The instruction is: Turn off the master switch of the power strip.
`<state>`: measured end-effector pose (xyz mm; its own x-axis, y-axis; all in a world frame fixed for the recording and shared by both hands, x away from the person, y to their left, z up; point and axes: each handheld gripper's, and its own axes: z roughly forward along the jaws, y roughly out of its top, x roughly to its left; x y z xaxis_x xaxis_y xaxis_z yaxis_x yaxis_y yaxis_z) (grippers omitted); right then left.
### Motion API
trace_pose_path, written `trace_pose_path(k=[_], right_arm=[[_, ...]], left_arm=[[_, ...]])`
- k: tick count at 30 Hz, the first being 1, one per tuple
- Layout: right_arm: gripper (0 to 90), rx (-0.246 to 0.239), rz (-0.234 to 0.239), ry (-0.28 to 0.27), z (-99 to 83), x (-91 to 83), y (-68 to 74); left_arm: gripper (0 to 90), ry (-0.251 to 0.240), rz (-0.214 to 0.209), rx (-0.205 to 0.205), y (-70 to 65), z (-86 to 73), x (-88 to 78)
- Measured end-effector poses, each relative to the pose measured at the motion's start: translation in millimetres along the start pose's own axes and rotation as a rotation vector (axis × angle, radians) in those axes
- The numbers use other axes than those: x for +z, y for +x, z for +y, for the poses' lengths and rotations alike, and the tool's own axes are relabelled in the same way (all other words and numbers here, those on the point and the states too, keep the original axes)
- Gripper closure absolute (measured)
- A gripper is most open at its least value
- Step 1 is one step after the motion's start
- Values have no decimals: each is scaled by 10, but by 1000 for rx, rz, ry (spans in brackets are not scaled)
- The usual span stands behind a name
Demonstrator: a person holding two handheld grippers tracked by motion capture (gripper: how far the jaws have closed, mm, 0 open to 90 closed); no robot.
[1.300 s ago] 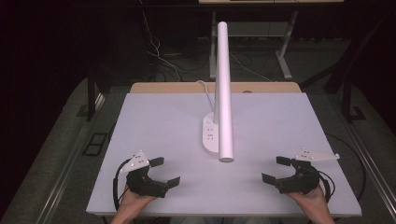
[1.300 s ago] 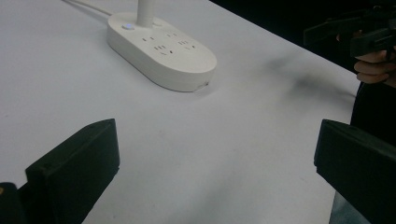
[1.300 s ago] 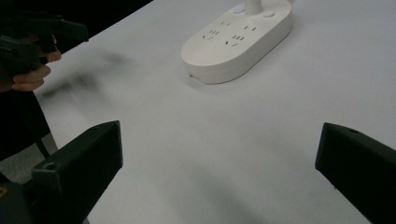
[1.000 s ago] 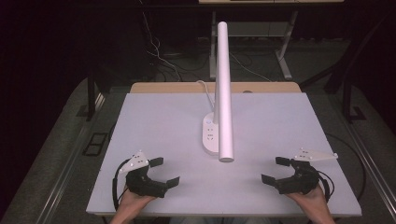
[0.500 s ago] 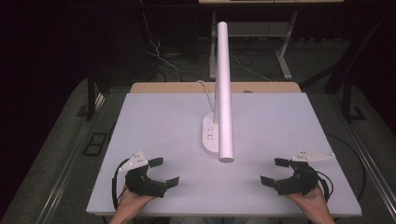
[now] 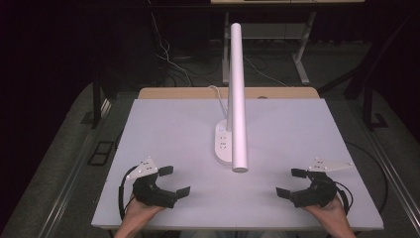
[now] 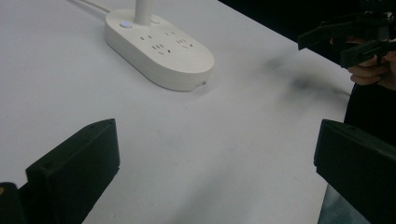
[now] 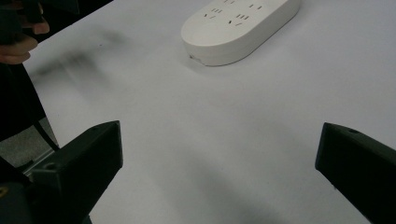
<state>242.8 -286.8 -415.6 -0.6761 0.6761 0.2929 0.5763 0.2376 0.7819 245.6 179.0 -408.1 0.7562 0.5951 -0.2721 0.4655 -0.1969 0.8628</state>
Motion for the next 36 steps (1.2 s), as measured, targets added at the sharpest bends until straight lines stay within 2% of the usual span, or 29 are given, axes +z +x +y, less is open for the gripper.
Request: trace_pose_path(k=[19, 27, 32, 36], right_arm=[[2, 12, -9, -14, -11, -40, -27], [2, 12, -11, -13, -15, -42, -31], [2, 12, -9, -10, -15, -48, -35], [2, 14, -11, -15, -18, -58, -40]], left_arm=[[0, 53, -21, 9, 22, 222, 69], [0, 83, -41, 37, 22, 382, 143], [0, 112, -49, 72, 2, 490, 211], [0, 118, -55, 77, -5, 552, 254]])
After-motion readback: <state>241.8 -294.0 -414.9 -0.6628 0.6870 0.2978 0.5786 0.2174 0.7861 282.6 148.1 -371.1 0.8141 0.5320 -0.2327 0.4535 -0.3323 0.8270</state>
